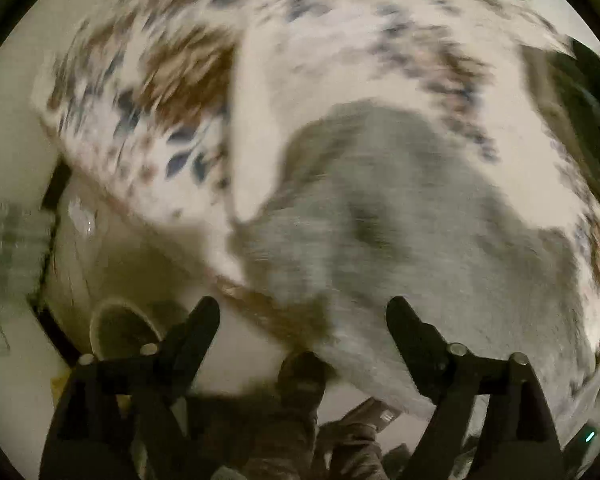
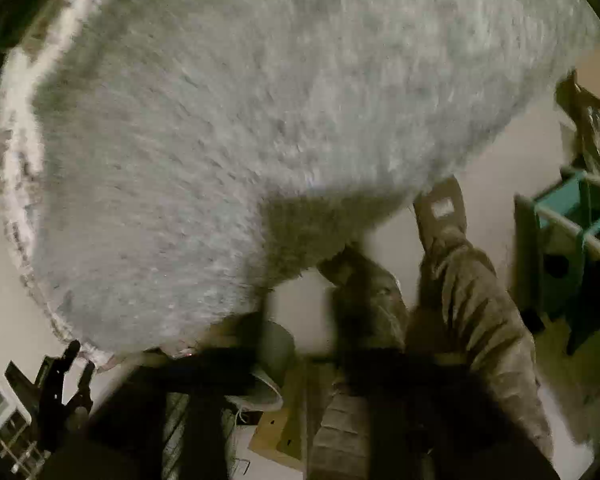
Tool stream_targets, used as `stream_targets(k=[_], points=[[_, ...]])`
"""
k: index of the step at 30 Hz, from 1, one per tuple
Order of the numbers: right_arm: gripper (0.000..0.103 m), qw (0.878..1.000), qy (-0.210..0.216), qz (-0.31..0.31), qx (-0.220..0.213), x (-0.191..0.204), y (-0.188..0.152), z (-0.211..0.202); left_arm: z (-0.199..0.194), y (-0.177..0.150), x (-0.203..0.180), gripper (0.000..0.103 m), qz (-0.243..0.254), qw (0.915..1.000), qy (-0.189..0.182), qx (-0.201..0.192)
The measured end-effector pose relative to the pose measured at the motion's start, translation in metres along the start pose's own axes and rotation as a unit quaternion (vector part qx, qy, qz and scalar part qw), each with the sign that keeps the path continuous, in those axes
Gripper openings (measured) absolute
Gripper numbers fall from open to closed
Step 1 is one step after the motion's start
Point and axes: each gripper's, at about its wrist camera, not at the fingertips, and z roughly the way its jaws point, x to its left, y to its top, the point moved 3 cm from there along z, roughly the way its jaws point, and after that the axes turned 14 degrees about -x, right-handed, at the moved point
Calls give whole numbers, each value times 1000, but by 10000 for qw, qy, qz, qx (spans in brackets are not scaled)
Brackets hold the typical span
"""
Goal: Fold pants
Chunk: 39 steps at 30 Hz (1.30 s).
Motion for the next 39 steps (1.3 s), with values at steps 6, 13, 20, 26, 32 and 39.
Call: stream_targets(k=[6,13,20,26,32,39], points=[[57,9912,-189,426,-1236,-70,80,-76,-36,-12,-132,85,745,9929,-910,-179],[57,9500,-793,1574,-2577,-217,189,-147,-34,-63,-326,85,2021,9646,-1692,37],[57,9418,-999,1782,-2669,-301,274,-146,-24,-98,-448,85,2788,9456,-1673,-94],[57,9549,-1021,1513,-2340,-321,319,-105,-18,-123,-484,85,3081,9395,-1494,-98],[13,9591,-1140,955,-2410,-312,333,-97,-13,-134,-498,85,3210,9372,-1362,-43],[6,9434,-904,1424,-2854,-328,294,-149,-22,-155,-509,85,3373,9296,-1488,55]])
